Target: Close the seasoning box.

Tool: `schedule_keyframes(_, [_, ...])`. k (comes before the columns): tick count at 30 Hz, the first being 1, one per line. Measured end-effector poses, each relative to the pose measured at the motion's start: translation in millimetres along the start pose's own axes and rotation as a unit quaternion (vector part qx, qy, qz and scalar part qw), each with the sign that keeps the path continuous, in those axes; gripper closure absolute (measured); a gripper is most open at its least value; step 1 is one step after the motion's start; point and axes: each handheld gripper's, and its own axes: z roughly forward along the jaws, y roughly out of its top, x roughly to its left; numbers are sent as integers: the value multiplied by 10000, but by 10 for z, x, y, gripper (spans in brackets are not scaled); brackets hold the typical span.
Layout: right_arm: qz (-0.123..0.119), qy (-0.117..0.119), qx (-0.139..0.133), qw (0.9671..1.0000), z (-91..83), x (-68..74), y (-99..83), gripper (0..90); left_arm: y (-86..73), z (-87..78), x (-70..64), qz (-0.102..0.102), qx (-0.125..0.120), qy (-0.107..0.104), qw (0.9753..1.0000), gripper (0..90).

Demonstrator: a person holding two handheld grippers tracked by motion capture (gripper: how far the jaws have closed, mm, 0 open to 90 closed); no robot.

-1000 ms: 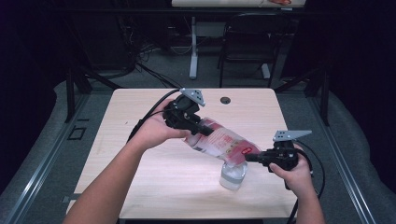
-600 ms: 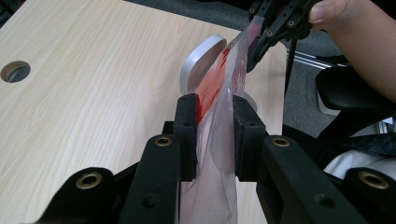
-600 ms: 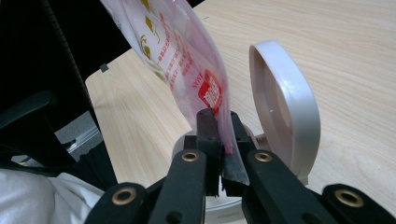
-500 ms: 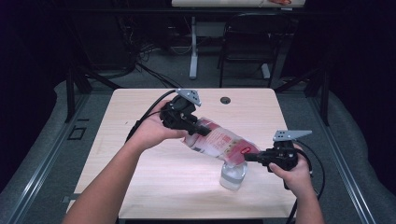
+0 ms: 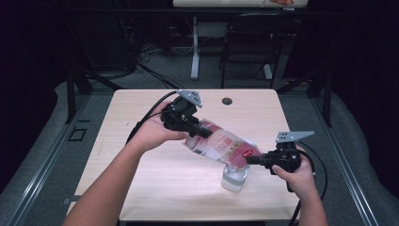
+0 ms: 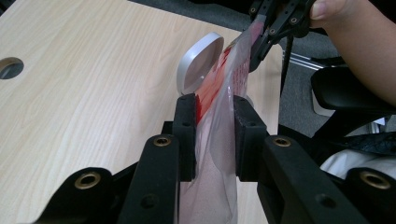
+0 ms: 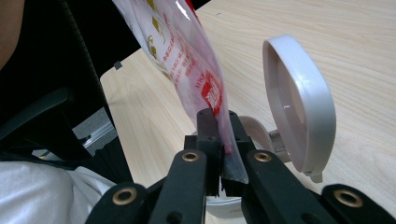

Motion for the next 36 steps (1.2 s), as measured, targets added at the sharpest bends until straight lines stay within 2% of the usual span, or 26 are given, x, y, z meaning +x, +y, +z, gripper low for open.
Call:
schedule_keyframes(9, [49,60,11,10000,-38,-5,-10,891,-3,28,2,-34,-23,-40,10000,750])
schedule_keyframes(13, [34,-5,57,10000,-43,-27,-18,891,63,29,-68,93,25,20,10000,754])
schedule_keyframes(16, [75,-7,53,10000,-39,-36,-27,891,101,34,-90,105,58,85,9999,755])
schedule_keyframes(21, [75,25,-6,10000,-65,-35,-27,891,112,28,-81,107,36,44,9999,755])
schedule_keyframes(33, [-26,83,87,9999,-68,6,-9,890,2,16,-44,-35,-68,-62,10000,749])
schedule_keyframes(36, [-84,36,107,9999,-55,25,5,889,-39,14,-39,-52,-98,-49,9999,745])
